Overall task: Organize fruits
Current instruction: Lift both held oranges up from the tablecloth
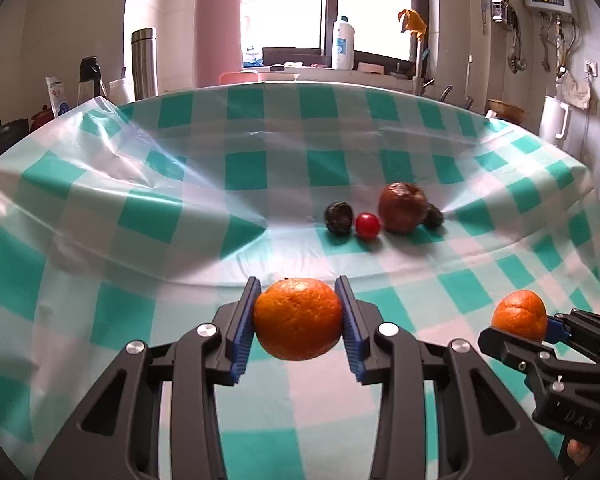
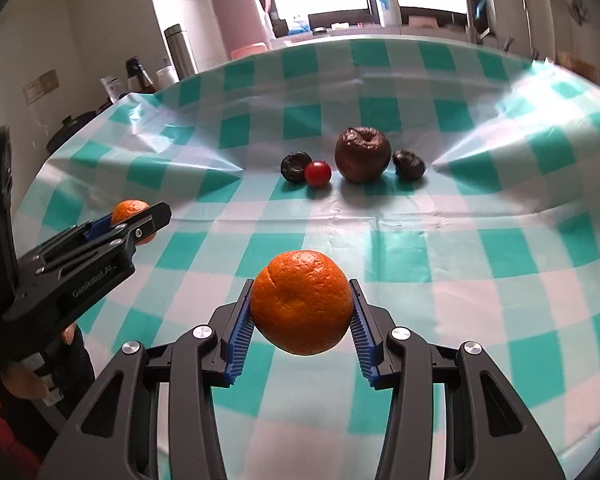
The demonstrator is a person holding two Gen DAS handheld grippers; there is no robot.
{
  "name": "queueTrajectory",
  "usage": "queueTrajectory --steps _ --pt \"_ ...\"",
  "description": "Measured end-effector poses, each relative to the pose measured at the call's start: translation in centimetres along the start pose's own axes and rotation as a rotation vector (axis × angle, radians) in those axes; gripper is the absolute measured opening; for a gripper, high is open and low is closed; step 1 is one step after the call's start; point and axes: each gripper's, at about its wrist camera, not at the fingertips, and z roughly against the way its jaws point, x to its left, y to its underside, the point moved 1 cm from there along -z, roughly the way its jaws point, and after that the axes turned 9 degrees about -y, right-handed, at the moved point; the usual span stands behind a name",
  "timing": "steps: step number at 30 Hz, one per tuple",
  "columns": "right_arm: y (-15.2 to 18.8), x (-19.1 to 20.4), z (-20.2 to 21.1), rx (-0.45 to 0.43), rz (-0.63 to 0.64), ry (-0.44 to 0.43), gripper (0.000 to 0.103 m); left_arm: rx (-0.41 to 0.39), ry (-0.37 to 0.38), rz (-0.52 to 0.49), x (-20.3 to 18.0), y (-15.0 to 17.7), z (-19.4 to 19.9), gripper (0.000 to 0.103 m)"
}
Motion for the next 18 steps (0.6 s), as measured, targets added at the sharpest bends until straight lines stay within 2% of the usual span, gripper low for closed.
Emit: queueTrajectory --steps 6,18 --pt "1.7 -0.3 3.5 -0.034 0.033 0.029 0.045 -0.007 0.040 -0.072 -2.8 1.5 2.9 0.039" --pt "6.0 -5.5 10.7 -0.093 -0.051 0.101 0.045 -0.016 0.153 -0.251 -11.2 4.1 7.0 0.039"
